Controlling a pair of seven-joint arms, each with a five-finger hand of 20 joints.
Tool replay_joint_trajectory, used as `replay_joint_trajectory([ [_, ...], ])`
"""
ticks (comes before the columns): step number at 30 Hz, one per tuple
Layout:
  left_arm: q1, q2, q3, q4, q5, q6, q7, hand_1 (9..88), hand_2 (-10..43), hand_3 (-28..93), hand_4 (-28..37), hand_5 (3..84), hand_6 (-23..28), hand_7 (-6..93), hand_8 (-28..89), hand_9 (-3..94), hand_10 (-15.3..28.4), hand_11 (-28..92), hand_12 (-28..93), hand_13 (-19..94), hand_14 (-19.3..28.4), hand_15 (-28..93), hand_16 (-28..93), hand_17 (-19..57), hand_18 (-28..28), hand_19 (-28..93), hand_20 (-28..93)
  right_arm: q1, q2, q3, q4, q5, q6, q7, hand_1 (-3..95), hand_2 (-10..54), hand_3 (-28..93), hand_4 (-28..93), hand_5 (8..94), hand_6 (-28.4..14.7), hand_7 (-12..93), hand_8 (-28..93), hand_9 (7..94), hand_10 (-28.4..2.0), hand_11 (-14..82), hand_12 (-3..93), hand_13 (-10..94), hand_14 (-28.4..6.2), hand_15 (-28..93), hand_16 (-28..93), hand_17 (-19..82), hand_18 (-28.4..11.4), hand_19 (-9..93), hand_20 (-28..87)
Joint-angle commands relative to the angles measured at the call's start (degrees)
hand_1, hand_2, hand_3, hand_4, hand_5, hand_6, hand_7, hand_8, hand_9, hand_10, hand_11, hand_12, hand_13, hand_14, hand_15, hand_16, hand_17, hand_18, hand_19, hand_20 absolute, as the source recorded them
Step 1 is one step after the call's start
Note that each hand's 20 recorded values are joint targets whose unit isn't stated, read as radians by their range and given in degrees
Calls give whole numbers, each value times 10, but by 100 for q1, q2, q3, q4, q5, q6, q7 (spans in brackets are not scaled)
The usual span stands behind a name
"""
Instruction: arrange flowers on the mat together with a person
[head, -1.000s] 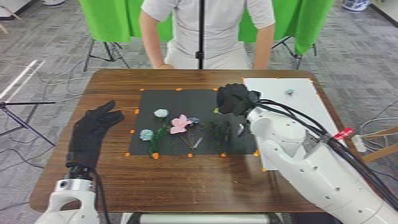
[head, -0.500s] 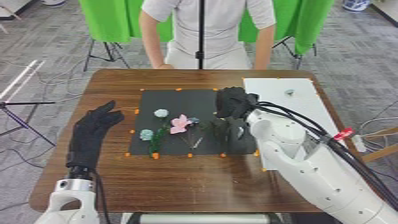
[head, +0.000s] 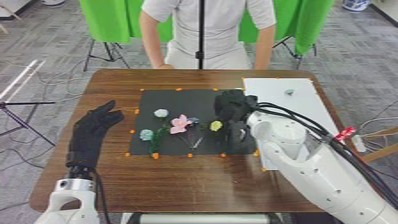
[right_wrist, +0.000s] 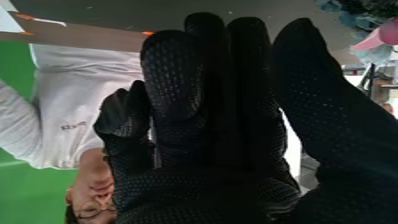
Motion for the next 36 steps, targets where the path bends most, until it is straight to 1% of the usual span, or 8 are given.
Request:
replay_joint_trajectory([
  [1,21,-28,-16,41,0,-66,-52,188,52,644,-283,468,56,128,-46,462,145,201,155,351,193,243,36,2,162,151,181,-281,3,670,-544,56,303,162,440,-95,737,-260,696,49,166,-55,731,-105,130,172,760,-68,547,363,344,-211,798,627],
  [7,-11,-27,3,61,-7,-96,-71,190,53,642,-283,468,56,128,-46,462,145,202,156,351,194,242,35,2,162,150,181,-1316,-278,1993,-1525,1648,1654,628,426,-95,725,-253,687,40,177,-42,723,-108,131,173,751,-73,531,353,337,-209,787,621],
  [9,10,-27,-2,52,-4,-94,-71,188,51,645,-283,468,56,128,-46,463,145,201,156,351,194,243,36,2,162,150,181,-1878,-550,2599,-1841,2659,2040,391,373,-86,719,-210,685,26,166,-72,717,-118,132,175,730,-93,453,325,317,-202,728,585],
  [13,28,-45,-8,58,-3,-121,-83,189,51,644,-283,469,56,128,-46,462,146,202,156,351,194,242,35,2,163,150,181,-3149,-1421,3794,-2305,5436,1965,-708,281,-25,710,-173,664,7,149,-91,674,-135,116,172,632,-127,304,281,276,-181,585,498],
  [16,70,-68,-22,36,-8,-111,-86,189,51,643,-283,469,55,129,-46,463,146,202,155,351,194,242,35,2,163,150,181,-3943,-1931,4030,-2506,7253,2022,-1279,196,10,722,-159,602,-4,123,-83,609,-148,85,164,546,-145,189,266,257,-156,373,394],
  [18,102,-76,-33,24,-6,-106,-75,189,52,642,-283,469,56,128,-46,462,146,202,156,351,194,242,36,2,163,151,181,-4332,-2156,4022,-2510,7446,2060,-1578,146,31,730,-157,542,-6,92,-71,547,-153,72,156,473,-149,142,265,239,-153,237,365],
  [22,109,-106,14,22,2,-135,-57,188,52,642,-283,469,57,128,-46,463,146,201,156,353,194,241,36,3,161,149,180,-5023,-2439,4183,-2557,7555,1664,-1828,90,38,770,-171,446,10,79,-72,458,-139,53,136,362,-137,96,221,207,-152,123,315],
  [36,73,-107,95,48,17,-157,-37,186,52,642,-283,470,56,127,-46,463,146,202,156,352,195,242,36,4,161,147,181,-5541,-2585,4150,-2611,7536,1699,-2100,33,37,811,-191,402,17,80,-77,424,-123,47,119,317,-109,88,161,198,-144,58,292],
])
